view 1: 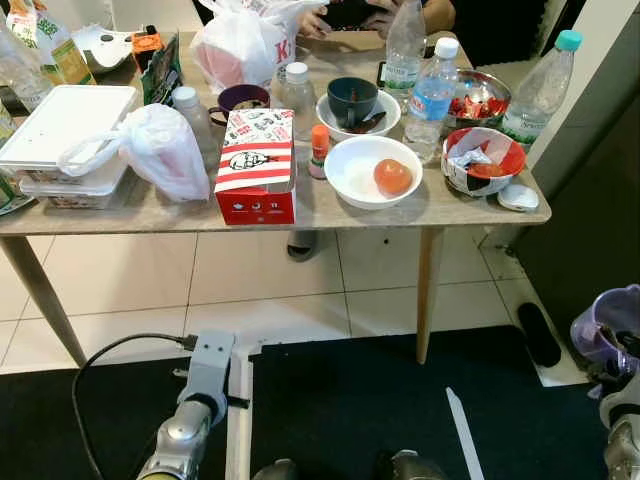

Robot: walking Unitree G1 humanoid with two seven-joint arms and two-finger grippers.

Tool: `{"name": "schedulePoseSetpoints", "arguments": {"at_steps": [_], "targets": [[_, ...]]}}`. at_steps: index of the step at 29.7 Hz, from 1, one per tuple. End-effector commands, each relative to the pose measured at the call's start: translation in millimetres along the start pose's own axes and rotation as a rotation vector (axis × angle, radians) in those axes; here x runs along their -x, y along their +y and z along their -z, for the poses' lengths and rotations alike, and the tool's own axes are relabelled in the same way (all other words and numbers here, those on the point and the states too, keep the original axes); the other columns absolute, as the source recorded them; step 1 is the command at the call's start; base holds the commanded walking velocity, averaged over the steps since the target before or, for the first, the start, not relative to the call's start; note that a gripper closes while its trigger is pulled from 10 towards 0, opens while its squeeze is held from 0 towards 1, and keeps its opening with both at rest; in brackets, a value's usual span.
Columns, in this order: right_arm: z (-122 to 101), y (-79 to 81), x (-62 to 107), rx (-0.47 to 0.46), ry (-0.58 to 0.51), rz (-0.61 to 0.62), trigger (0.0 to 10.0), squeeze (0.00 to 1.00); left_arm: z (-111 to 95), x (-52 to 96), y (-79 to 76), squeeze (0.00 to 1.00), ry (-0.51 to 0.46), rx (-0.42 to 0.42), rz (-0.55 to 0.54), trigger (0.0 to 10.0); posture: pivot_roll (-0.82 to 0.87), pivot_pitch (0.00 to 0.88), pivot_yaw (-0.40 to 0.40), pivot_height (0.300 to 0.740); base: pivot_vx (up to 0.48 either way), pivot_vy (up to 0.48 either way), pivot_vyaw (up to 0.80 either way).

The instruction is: Restocking fridge

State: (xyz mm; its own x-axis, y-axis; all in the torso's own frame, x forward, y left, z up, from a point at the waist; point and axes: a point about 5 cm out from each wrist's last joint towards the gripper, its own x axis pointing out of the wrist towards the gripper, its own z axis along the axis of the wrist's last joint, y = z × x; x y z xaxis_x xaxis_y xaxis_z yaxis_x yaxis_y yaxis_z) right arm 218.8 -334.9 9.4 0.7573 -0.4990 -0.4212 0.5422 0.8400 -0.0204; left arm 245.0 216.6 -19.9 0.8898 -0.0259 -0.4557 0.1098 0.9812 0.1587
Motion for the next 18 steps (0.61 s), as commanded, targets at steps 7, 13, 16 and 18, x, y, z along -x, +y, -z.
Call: {"name": "schedulePoseSetpoints", "arguments": {"at_steps": [7,13,16,18], "targets": [[2.5,-0.6,0.1,-0.008,-0.021,-0.005,10.0,0.00,9.2,4.0,-1.0,0.00,0.034,0.019,0.004,10.0,-0.03,0.131,-0.019,0.740,0.000,0.000,-0.76],[1.5,-1.3,-1.2,-0.009,-0.027,-0.001,10.0,0.00,9.1,3.9,1.1,0.00,0.035,0.020,0.000,10.0,-0.03,0.129,-0.019,0.740,0.000,0.000,-0.78],[0.9,-1.3,-1.8,-0.011,-0.032,-0.002,10.0,0.00,8.7,3.7,1.1,0.00,0.034,0.021,0.000,10.0,-0.03,0.129,-0.019,0.740,0.000,0.000,-0.78],[0.8,-1.5,-2.0,-0.010,-0.033,-0.001,10.0,0.00,7.8,3.1,0.2,0.00,0.032,0.020,0.003,10.0,-0.04,0.128,-0.019,0.740,0.000,0.000,-0.78]]}}
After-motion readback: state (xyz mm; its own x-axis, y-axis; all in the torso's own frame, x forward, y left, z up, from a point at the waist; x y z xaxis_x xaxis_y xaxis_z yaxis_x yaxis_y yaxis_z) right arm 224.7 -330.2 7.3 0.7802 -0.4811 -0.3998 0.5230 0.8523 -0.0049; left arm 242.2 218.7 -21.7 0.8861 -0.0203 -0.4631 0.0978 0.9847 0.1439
